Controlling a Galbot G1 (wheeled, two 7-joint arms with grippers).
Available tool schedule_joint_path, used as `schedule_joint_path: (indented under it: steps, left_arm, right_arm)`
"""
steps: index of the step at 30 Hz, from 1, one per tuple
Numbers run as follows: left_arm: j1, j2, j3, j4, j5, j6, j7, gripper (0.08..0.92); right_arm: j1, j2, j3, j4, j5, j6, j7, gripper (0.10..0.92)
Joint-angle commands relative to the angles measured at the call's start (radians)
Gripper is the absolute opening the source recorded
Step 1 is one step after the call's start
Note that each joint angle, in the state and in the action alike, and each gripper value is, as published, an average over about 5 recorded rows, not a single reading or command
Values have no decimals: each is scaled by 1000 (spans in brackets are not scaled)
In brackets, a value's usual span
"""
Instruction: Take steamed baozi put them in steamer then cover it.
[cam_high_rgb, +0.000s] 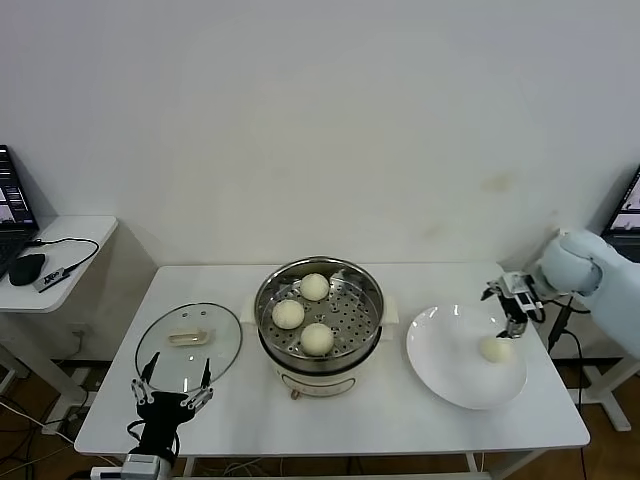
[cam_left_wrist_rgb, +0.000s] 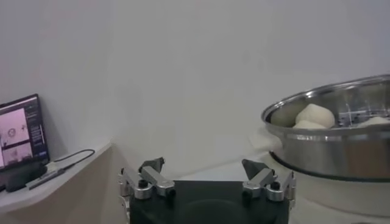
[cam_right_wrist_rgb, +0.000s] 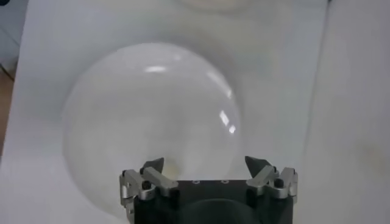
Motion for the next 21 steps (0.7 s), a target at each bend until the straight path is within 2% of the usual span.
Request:
schedule_joint_path:
  steps: [1,13,21]
  left_arm:
    - [4,4,2,-3,7,5,5,823]
    - [14,1,-11,-2,10,4,8,823]
    - [13,-2,-13,3,11,4,10,823]
  right_arm:
    - [-301,5,259,-132,-134,37,-8,823]
    - [-320,157,312,-299,-214,79,35,823]
    - [-298,232,305,-344,-234,76,48,823]
